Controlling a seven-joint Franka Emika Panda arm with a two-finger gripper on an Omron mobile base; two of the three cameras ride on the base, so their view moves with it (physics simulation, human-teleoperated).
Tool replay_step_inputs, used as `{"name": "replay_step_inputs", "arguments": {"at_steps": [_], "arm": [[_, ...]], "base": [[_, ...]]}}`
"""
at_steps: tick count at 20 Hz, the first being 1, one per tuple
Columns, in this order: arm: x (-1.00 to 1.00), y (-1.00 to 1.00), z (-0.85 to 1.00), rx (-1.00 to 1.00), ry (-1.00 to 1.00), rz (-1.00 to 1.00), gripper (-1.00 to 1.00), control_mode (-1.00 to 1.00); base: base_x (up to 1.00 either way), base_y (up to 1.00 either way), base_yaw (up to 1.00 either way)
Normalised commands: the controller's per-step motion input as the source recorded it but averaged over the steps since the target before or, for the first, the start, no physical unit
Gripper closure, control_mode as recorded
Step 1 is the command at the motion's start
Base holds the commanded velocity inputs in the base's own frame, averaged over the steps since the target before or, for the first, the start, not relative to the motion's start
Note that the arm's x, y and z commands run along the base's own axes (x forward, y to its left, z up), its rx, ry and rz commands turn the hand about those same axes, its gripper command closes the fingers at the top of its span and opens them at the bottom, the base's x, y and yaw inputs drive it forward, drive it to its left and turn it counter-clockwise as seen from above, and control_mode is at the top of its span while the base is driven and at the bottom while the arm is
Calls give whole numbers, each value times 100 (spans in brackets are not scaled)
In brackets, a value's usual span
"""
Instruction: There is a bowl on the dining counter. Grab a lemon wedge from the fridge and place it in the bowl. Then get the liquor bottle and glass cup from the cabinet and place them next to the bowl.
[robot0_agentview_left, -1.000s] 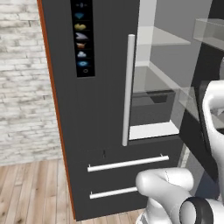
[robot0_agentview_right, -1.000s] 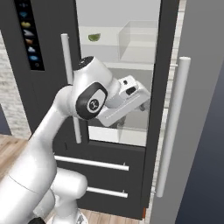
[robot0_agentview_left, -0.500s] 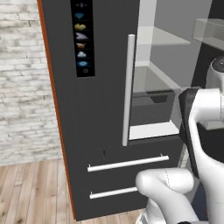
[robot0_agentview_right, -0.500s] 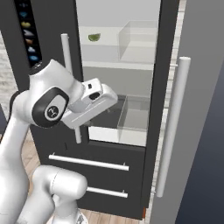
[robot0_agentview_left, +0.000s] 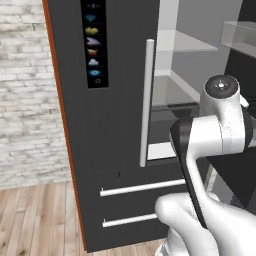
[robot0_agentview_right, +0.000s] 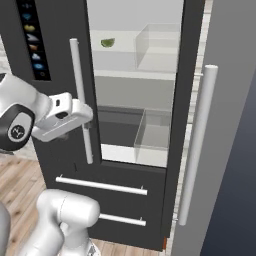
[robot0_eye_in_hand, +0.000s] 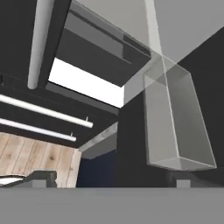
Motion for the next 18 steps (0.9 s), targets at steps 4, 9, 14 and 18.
{"name": "replay_step_inputs", "arguments": {"at_steps": [4, 9, 14, 18], "arm": [[16, 57, 10, 25, -33, 0, -100, -100], [13, 29, 22, 36, -33, 0, -100, -100], [21, 33, 46, 28, -3, 0, -100, -100], [37, 42, 50, 13, 2, 0, -100, -100]], "base": [[0, 0, 0], [0, 0, 0], [0, 0, 0], [0, 0, 0]]}}
